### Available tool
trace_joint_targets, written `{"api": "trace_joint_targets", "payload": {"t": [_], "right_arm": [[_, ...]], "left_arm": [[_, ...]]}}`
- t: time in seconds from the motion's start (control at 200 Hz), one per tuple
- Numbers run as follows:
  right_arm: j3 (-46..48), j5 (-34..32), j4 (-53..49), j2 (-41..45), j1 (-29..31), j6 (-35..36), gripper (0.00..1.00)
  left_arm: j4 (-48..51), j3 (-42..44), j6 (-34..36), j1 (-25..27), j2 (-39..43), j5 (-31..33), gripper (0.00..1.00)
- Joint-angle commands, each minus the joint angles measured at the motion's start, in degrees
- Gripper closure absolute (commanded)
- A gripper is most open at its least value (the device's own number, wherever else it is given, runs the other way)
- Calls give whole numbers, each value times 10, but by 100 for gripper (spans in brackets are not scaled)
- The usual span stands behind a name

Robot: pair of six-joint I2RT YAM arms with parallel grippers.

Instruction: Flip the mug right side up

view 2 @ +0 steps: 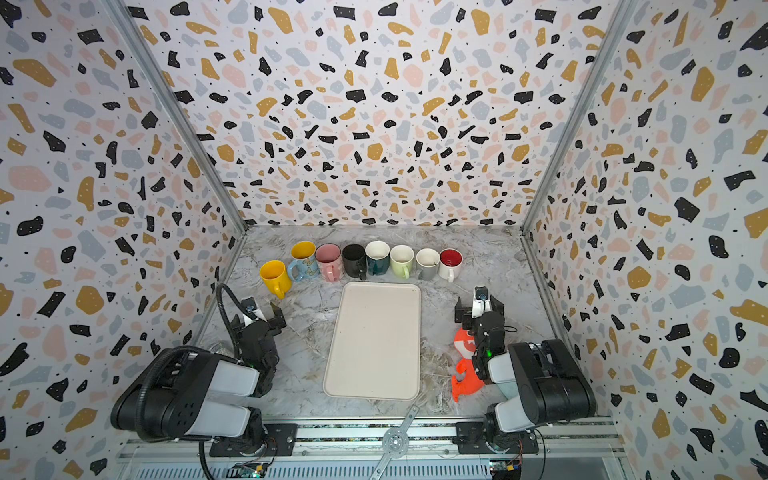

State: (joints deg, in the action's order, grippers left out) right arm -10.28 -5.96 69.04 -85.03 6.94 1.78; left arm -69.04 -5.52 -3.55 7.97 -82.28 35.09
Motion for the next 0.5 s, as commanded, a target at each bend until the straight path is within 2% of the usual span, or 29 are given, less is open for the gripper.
{"api": "trace_joint_targets", "payload": {"t": [0.0,0.05,0.13,0.21,0.496], "right_arm": [[-21,39,20,-8,-19,-9,1],[-22,47,11,-3,-27,-12,1],[-21,47,16,-6,-28,-12,1],[-20,48,11,-2,-27,-10,1],[-21,48,11,-3,-27,-10,1]], "left_arm": [[-18,-39,3,-5,11,-5,4],[-59,-27,4,-5,-1,-5,3],[-7,-40,-2,-5,14,-8,2],[-32,-35,1,-5,7,-4,0],[-20,-36,0,-5,12,-6,0]]}}
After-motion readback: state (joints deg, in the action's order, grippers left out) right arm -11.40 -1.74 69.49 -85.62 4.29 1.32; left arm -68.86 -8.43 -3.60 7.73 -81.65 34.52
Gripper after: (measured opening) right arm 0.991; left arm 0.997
